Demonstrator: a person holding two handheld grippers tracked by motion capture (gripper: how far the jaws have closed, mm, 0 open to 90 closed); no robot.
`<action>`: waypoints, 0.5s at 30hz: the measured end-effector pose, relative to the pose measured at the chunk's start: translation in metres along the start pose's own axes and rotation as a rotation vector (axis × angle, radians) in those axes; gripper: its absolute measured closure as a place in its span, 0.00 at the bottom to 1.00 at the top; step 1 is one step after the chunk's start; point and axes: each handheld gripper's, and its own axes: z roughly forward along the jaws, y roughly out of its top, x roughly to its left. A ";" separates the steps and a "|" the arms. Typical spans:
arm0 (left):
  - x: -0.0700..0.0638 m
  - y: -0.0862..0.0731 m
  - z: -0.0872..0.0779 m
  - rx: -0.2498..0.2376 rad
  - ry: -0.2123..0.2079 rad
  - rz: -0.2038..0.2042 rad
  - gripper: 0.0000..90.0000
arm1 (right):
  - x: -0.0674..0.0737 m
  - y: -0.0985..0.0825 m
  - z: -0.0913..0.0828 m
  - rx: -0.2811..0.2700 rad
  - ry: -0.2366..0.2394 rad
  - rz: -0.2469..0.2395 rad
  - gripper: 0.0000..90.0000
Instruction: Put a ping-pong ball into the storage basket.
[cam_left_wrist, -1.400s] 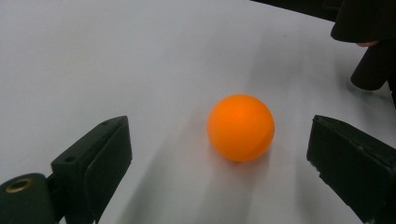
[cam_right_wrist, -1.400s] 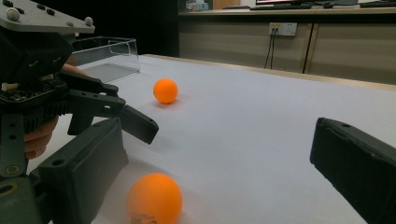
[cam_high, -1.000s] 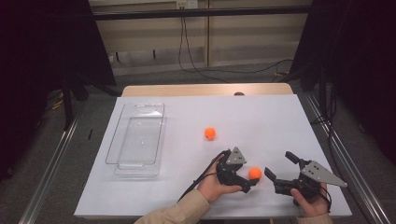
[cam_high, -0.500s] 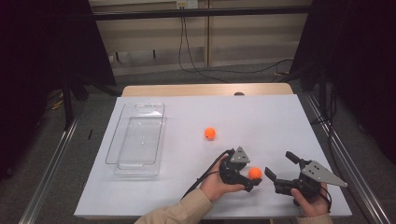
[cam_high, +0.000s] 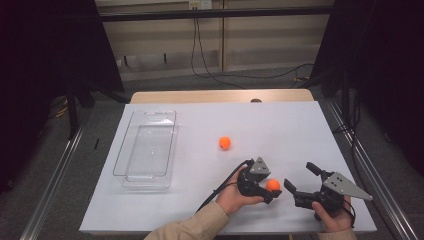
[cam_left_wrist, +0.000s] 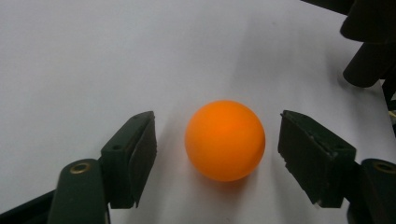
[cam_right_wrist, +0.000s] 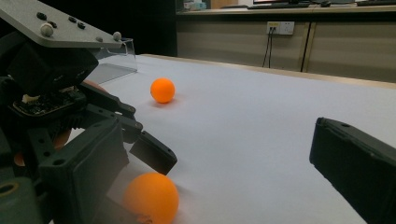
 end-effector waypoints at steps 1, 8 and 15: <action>0.000 0.000 0.001 0.001 -0.001 0.000 0.33 | 0.000 0.000 0.000 0.000 0.000 -0.002 0.03; 0.001 0.000 0.004 0.025 -0.013 -0.003 0.40 | 0.000 0.000 -0.001 -0.004 -0.009 -0.001 0.04; 0.001 0.001 0.005 0.043 -0.011 0.008 0.51 | 0.000 0.000 -0.001 -0.009 -0.011 -0.001 0.04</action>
